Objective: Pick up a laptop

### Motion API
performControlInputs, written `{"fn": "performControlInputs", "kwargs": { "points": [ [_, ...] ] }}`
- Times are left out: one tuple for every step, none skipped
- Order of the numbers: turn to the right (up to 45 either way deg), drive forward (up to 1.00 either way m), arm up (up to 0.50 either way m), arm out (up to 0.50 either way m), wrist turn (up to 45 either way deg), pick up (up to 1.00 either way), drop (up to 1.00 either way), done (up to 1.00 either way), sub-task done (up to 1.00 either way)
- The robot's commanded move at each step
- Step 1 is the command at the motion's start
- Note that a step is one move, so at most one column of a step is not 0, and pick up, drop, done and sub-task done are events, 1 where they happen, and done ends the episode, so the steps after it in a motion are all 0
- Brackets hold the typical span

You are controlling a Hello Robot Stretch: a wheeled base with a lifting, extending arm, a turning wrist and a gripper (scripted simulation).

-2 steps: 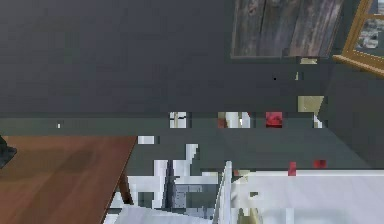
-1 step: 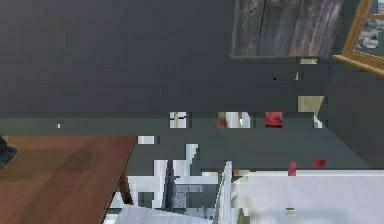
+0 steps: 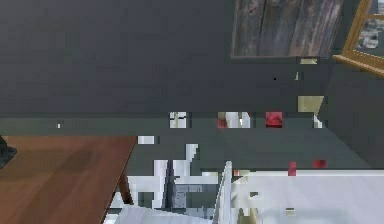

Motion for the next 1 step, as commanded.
{"fn": "performControlInputs", "kwargs": {
  "points": [
    [0.0,0.0,0.0,0.0,45.0,0.0,0.0,0.0,0.0]
  ]
}}
